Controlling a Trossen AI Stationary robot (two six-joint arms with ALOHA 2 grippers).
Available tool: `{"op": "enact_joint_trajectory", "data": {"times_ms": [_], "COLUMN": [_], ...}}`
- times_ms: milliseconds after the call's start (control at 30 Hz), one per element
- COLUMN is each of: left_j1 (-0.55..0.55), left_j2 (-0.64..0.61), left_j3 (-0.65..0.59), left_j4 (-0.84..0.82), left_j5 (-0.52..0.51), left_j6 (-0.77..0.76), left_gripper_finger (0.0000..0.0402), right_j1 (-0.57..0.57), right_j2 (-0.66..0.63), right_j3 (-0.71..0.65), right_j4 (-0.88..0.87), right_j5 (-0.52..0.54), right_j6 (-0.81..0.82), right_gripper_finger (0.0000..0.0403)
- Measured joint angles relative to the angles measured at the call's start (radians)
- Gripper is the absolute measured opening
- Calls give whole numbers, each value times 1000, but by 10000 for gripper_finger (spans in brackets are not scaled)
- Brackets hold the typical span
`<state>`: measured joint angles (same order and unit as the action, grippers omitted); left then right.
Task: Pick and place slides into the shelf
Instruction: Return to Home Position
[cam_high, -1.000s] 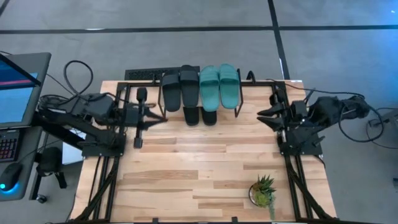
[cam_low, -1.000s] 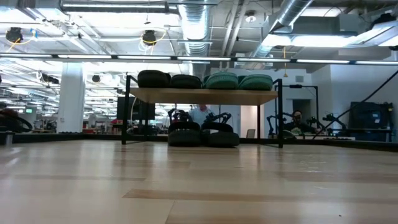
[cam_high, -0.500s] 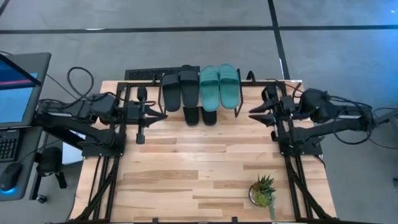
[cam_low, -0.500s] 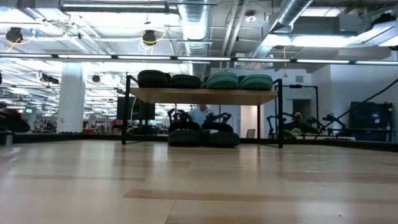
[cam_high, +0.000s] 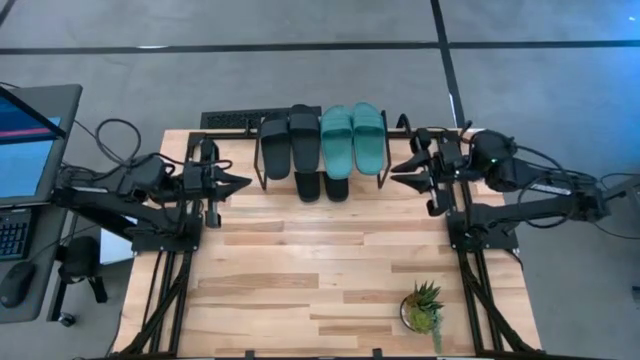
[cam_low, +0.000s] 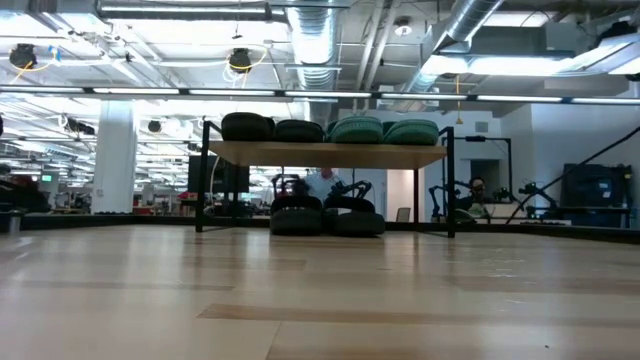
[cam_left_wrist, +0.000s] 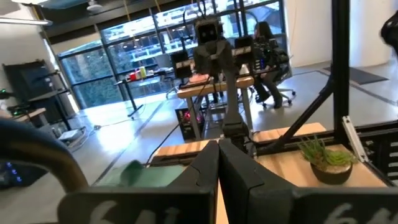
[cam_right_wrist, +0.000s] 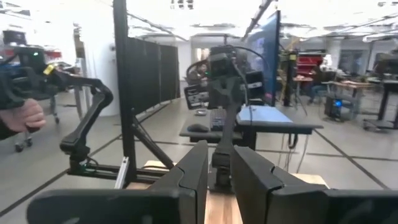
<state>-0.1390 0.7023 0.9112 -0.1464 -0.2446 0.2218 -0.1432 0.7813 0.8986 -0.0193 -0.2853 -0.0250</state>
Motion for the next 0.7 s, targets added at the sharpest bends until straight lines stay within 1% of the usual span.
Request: {"op": "enact_joint_trajectory", "data": {"times_ms": [100, 167, 333, 433, 567, 700], "left_j1": [0, 0, 0, 0, -1, 0], "left_j2": [-16, -27, -62, -108, -181, -238], "left_j3": [-26, -36, -70, -129, -227, -310], "left_j4": [6, 0, 8, 41, 105, 125], "left_j5": [-12, -9, -2, 18, 33, 31], "left_j6": [-2, -8, -9, -24, -67, -105], "left_gripper_finger": [0, 0, 0, 0, 0, 0], "right_j1": [-14, -22, -45, -62, -60, -47], "right_j2": [35, 55, 68, 35, -41, -85], "right_j3": [0, 0, -16, -80, -181, -241], "right_j4": [54, 81, 79, 134, 263, 260], "right_j5": [-54, -71, -106, -109, -107, -96], "right_j6": [0, 0, 6, 44, 77, 102], "right_gripper_finger": [61, 61, 61, 61, 61, 61]}}
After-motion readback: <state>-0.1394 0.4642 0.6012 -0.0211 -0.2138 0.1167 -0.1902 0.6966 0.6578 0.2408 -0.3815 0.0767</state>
